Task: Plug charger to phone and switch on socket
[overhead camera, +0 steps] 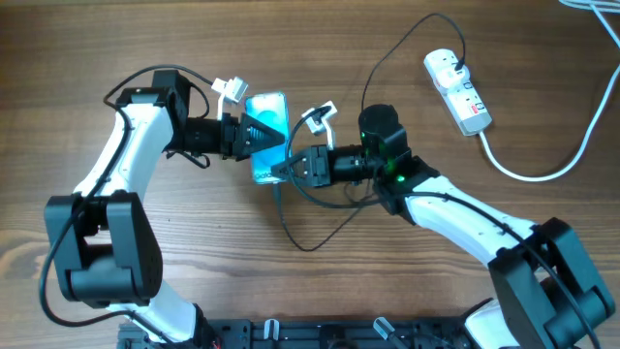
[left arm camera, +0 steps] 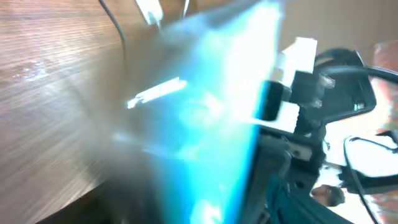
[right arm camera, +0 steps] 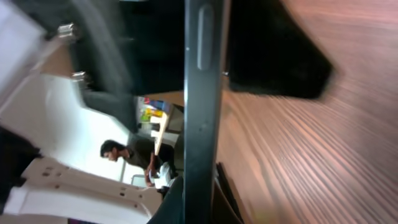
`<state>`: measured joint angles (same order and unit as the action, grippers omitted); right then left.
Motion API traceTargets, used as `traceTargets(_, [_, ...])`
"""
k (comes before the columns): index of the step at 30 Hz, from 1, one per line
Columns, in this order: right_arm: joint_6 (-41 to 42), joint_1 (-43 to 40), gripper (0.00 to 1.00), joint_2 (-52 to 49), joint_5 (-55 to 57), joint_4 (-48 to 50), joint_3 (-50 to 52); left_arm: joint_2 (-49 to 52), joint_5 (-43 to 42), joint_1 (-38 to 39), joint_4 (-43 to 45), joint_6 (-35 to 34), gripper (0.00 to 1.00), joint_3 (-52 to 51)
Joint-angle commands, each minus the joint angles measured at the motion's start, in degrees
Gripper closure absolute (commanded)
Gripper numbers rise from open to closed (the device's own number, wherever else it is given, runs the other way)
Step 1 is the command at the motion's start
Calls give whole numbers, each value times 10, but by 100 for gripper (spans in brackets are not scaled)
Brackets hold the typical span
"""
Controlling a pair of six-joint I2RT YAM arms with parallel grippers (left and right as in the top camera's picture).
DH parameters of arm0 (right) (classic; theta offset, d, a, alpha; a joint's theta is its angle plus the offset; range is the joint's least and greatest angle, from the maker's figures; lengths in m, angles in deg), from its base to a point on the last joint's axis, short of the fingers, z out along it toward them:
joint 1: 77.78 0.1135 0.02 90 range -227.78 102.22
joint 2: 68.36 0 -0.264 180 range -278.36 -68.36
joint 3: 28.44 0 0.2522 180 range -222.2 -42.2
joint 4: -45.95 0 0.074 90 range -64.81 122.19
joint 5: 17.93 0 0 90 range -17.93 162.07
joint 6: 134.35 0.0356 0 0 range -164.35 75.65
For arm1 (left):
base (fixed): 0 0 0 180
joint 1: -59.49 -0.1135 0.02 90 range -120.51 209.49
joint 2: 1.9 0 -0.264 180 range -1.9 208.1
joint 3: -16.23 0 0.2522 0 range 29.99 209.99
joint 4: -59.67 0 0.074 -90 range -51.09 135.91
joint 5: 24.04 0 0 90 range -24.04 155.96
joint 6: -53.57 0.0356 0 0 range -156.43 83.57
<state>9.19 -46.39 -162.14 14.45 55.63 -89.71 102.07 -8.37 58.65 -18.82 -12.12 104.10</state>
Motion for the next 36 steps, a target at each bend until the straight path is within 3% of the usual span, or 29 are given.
traceTargets(1, [-68,-37,95,2,46,-80,-8,-6,63,-3,46,-64,24,1])
traceTargets(4, [-114,-47,96,2,84,-149,-8,-6,108,-3,99,-131,22,1])
traceTargets(8, [-146,-46,96,2,145,-196,-7,-6,237,-3,171,-228,21,0])
traceTargets(10, [-162,-46,96,2,171,-205,-7,-6,330,-3,204,-287,0,1])
traceTargets(14, [-176,-46,96,2,217,-209,-7,-6,473,-3,222,-323,0,0])
traceTargets(24, [-228,-46,96,-19,247,-241,-7,-6,504,-3,221,-323,0,0])
traceTargets(36, [-247,-46,96,-100,235,-179,-7,-6,504,-3,221,-323,0,0])
